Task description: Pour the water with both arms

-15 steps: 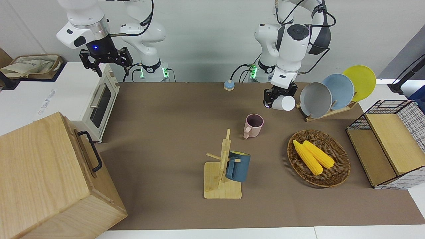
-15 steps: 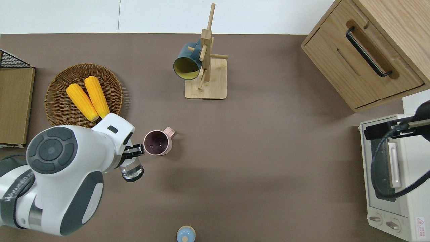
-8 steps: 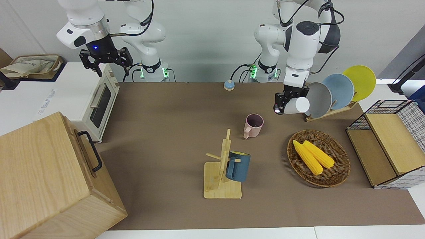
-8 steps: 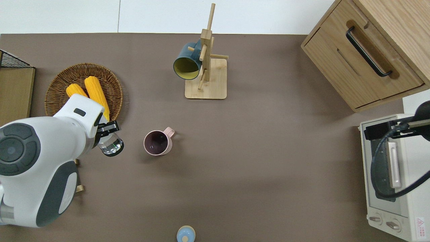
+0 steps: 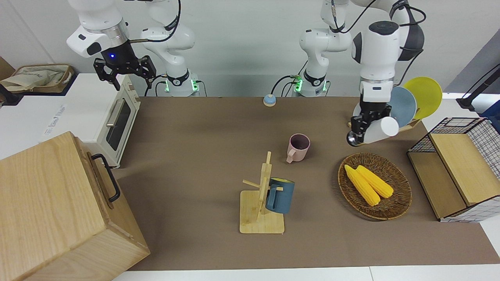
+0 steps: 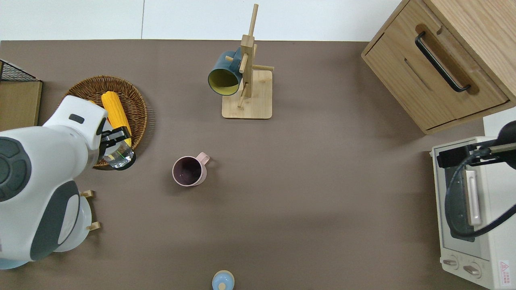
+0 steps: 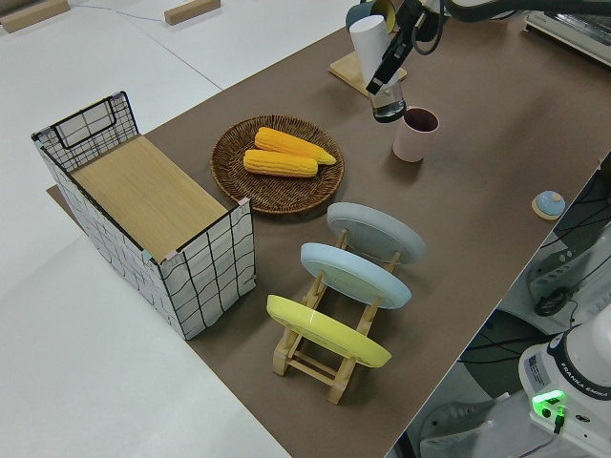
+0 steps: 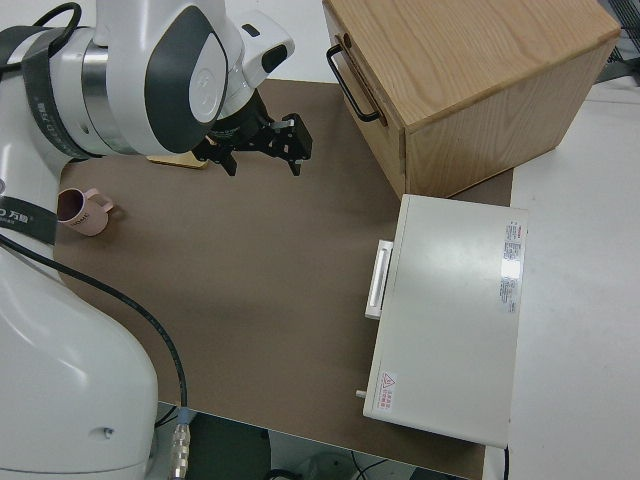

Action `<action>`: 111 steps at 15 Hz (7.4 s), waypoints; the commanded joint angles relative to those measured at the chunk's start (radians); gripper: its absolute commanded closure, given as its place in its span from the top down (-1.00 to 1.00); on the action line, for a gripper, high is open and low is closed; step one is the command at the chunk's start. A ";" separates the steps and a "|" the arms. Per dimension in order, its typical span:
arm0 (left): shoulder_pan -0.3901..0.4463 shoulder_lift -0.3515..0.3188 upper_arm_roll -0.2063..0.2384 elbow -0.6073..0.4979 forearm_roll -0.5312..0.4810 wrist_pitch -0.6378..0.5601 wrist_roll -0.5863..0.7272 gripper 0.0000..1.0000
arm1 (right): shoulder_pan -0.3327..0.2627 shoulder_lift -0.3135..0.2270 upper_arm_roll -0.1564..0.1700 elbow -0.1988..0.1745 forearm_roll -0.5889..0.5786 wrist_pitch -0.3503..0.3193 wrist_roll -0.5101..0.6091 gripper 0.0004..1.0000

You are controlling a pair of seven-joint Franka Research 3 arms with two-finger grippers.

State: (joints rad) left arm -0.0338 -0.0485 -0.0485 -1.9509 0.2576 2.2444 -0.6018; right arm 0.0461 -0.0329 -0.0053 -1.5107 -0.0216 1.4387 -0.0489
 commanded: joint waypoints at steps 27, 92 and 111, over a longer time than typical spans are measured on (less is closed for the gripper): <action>0.466 0.222 0.124 0.283 -0.685 0.279 1.221 -1.00 | 0.000 -0.005 0.004 -0.006 -0.004 0.005 0.017 0.98; 0.427 0.309 0.228 0.293 -0.741 0.204 1.257 1.00 | 0.000 -0.005 0.004 -0.006 -0.004 0.005 0.017 0.98; 0.387 0.217 0.240 0.378 -0.284 -0.320 1.059 1.00 | 0.000 -0.005 0.004 -0.006 -0.004 0.005 0.017 0.98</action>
State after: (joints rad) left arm 0.3852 0.1922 0.2000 -1.6250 -0.1251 2.0638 0.5460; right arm 0.0461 -0.0329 -0.0053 -1.5107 -0.0216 1.4387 -0.0489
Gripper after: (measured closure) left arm 0.000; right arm 0.009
